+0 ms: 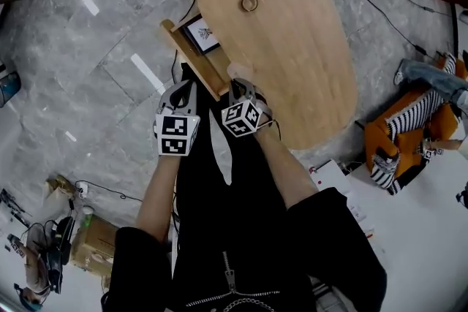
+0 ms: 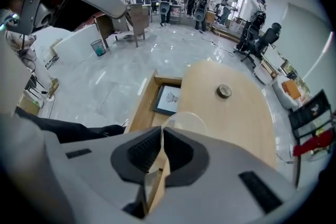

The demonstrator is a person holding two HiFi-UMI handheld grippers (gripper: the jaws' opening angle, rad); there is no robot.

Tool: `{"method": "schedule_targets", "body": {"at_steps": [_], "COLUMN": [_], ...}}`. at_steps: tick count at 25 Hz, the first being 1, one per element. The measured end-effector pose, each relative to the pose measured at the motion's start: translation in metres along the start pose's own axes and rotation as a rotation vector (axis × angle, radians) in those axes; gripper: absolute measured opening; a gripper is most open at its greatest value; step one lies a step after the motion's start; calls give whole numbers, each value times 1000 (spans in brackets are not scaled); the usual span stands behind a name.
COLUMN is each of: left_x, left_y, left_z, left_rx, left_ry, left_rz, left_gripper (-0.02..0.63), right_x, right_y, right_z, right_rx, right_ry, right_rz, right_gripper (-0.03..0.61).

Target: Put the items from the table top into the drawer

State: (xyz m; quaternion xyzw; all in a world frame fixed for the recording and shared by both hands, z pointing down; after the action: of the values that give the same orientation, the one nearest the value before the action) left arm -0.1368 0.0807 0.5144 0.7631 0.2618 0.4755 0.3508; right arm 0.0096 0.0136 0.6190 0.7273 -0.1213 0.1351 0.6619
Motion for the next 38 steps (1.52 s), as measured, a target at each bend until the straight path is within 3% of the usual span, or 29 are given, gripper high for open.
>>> {"method": "schedule_targets", "body": {"at_steps": [11,22,38], "left_x": [34,66,109], "left_y": [-7,0,5], "left_z": [-37,-62,-84], "left_rx": [-59,-73,-167], "left_ry": [-126,-184,-272], "left_rz": [21,31,61], "left_gripper": [14,14,14], "right_x": [-19,-26,-23], "right_y": [30,66,118], "right_z": [-37,-53,-44], "right_rx": [-103,-107,-93], "right_ry": [-176,-177,-155], "right_rz": [-18,-60,-104], "right_gripper": [23,23,25]}}
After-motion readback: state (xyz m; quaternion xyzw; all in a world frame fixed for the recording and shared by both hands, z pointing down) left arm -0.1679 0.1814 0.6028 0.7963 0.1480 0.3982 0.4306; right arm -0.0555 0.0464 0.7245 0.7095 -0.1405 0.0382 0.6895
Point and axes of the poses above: the fingertips, and each gripper's own axes: y forward along the fingers, z to its right, x out of its underside, the point moved 6 cm from there along -y, backward along the fingers, and after that the axes turned 4 degrees about -y, right-handed, at the moved point
